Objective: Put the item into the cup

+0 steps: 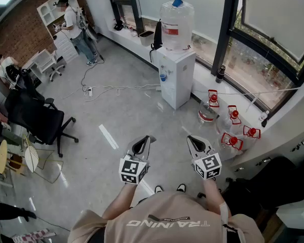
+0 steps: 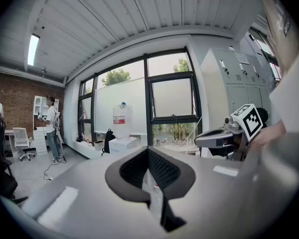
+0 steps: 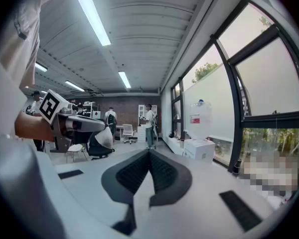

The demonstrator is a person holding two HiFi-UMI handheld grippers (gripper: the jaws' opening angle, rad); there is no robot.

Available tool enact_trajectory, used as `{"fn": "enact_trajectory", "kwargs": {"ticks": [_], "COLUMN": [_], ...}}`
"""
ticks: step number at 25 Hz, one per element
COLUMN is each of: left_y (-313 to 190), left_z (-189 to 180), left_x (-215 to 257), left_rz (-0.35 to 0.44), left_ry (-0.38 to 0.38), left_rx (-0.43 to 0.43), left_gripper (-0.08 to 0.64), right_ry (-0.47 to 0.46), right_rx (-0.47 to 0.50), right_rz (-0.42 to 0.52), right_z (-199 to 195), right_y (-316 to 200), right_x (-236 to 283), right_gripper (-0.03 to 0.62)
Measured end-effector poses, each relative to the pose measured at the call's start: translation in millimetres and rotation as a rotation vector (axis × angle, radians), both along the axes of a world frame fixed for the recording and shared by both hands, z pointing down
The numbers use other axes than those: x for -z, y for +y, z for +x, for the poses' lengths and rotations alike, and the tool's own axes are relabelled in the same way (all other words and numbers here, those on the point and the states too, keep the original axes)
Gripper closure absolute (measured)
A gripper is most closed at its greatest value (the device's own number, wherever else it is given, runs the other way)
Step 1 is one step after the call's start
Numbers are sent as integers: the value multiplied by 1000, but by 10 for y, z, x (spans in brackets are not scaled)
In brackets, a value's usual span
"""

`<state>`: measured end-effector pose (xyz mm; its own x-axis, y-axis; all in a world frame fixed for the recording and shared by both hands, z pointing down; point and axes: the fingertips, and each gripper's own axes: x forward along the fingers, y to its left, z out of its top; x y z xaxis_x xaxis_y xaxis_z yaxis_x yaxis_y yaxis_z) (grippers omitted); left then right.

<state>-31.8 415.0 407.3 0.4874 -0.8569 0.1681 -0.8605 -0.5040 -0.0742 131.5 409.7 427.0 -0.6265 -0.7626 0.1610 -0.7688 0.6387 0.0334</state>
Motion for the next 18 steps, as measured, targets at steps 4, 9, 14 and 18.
{"fn": "enact_trajectory", "kwargs": {"ticks": [4, 9, 14, 18], "left_y": [20, -24, -121, -141], "left_z": [43, 64, 91, 119], "left_x": [-29, 54, 141, 112], "left_rz": [-5, 10, 34, 26], "left_ry": [-11, -12, -24, -12], "left_rx": [-14, -31, -33, -21], "left_gripper": [555, 555, 555, 555], "right_ry": [10, 10, 30, -3], "right_rx": [-2, -6, 3, -2], "right_rz": [7, 23, 47, 34], "right_z": [31, 43, 44, 108], "right_y": [2, -27, -106, -110], "right_x": [24, 100, 156, 115], "right_gripper": [581, 581, 581, 581]}}
